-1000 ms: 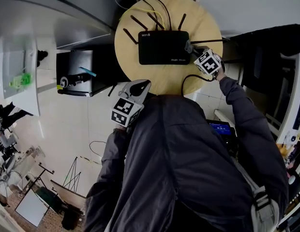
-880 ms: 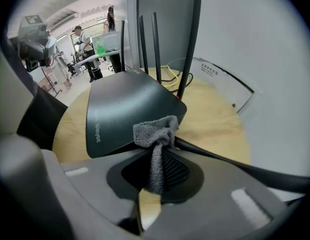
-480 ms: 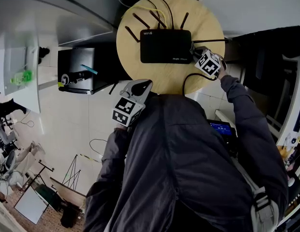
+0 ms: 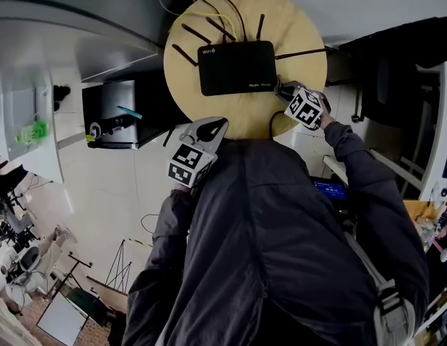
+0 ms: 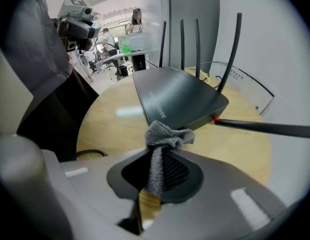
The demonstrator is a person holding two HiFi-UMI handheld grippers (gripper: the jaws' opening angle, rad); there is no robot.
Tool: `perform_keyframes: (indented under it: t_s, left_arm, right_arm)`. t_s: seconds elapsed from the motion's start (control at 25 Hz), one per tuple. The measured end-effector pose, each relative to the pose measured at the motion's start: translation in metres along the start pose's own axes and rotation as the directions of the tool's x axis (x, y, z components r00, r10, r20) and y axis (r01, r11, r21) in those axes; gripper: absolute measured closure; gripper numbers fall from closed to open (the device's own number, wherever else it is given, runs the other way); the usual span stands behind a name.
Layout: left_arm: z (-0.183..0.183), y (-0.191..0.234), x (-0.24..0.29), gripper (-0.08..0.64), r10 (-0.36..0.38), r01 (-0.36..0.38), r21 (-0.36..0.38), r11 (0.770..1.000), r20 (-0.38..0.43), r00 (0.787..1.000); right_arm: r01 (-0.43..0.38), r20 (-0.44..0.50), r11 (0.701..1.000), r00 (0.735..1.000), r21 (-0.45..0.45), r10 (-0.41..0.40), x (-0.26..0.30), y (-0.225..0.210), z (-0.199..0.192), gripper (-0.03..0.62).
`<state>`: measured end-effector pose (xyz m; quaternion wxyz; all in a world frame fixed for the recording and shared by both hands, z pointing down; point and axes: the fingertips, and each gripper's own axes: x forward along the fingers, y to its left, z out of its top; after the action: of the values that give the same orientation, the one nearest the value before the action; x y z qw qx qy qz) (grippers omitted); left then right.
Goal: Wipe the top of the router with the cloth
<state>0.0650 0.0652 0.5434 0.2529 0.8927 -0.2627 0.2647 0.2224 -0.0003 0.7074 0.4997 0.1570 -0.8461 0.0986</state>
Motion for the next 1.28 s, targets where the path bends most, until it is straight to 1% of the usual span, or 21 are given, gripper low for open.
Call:
perform_keyframes:
  t_s: [0.04,0.08,0.12,0.16,0.2,0.24,0.28,0.32,0.36,0.4,0.48,0.64,0.72,0.8,0.88,0.96,1.08,1.28]
  left_arm:
    - [-0.001,0.0,0.002,0.56,-0.011,0.011,0.007,1.0,-0.005,1.0]
    - [-0.001,0.0,0.003,0.56,-0.019,0.019,0.014,1.0,-0.009,1.0]
    - [-0.002,0.0,0.004,0.56,-0.025,0.025,0.019,1.0,-0.013,1.0]
    - [-0.002,0.0,0.004,0.56,-0.029,0.03,0.023,0.999,-0.016,0.999]
    - [-0.001,-0.001,0.003,0.56,-0.034,0.034,0.026,0.999,-0.017,0.999]
    - [-0.001,-0.001,0.002,0.56,-0.039,0.039,0.027,0.999,-0.016,0.999]
    - [-0.001,-0.002,0.0,0.56,-0.043,0.044,0.027,0.999,-0.016,0.999]
    - [-0.003,-0.002,-0.003,0.56,-0.048,0.048,0.027,0.998,-0.016,0.999]
    - [-0.006,-0.001,-0.006,0.56,-0.052,0.053,0.025,0.998,-0.019,0.998]
    - [-0.01,0.0,-0.01,0.56,-0.058,0.059,0.023,0.998,-0.025,0.998]
    - [-0.02,0.001,-0.018,0.56,-0.072,0.073,0.025,0.997,-0.037,0.997]
    - [-0.029,0.006,-0.04,0.56,-0.073,0.075,0.038,0.996,-0.036,0.997]
    - [-0.032,0.013,-0.055,0.56,-0.063,0.064,0.04,0.997,-0.029,0.998]
    - [-0.038,0.019,-0.071,0.56,-0.052,0.053,0.039,0.998,-0.027,0.998]
    - [-0.049,0.022,-0.085,0.56,-0.055,0.057,0.039,0.998,-0.037,0.998]
    - [-0.058,0.026,-0.096,0.56,-0.063,0.064,0.04,0.997,-0.048,0.997]
    - [-0.067,0.033,-0.111,0.56,-0.067,0.069,0.04,0.997,-0.053,0.996]
    - [-0.077,0.04,-0.121,0.56,-0.09,0.093,0.051,0.994,-0.063,0.994]
  right_arm:
    - [0.005,0.001,1.0,1.0,0.019,-0.005,0.0,0.001,0.0,0.555]
    - [0.015,0.001,0.998,1.0,0.057,-0.015,0.001,0.0,0.0,0.555]
    - [0.028,0.001,0.993,1.0,0.119,-0.028,0.002,-0.001,-0.001,0.555]
    - [0.042,0.001,0.979,0.999,0.201,-0.043,0.002,-0.003,-0.002,0.555]
    - [0.056,-0.001,0.954,0.998,0.293,-0.058,0.002,-0.004,-0.004,0.555]
    - [0.064,-0.001,0.924,0.998,0.377,-0.069,0.0,-0.004,-0.004,0.555]
    - [0.066,0.003,0.899,0.997,0.433,-0.074,-0.004,0.0,-0.002,0.555]
    - [0.064,0.01,0.891,0.997,0.449,-0.077,-0.01,0.008,0.003,0.555]
    - [0.061,0.02,0.9,0.997,0.432,-0.077,-0.014,0.019,0.01,0.555]
    - [0.053,0.034,0.915,0.997,0.4,-0.072,-0.016,0.031,0.018,0.555]
    - [0.009,0.081,0.934,0.996,0.357,-0.041,-0.013,0.056,0.04,0.555]
    - [-0.07,0.165,0.952,0.986,0.298,0.02,0.015,0.093,0.104,0.555]
    - [-0.106,0.19,0.945,0.981,0.309,0.048,0.034,0.104,0.138,0.555]
    - [-0.148,0.209,0.915,0.975,0.375,0.073,0.055,0.11,0.166,0.555]
    - [-0.178,0.222,0.87,0.972,0.46,0.082,0.074,0.111,0.187,0.555]
    - [-0.171,0.217,0.821,0.974,0.545,0.058,0.09,0.103,0.196,0.555]
    - [-0.129,0.179,0.736,0.984,0.665,0.01,0.103,0.091,0.187,0.555]
    - [-0.084,0.158,0.635,0.986,0.768,-0.06,0.095,0.075,0.151,0.555]
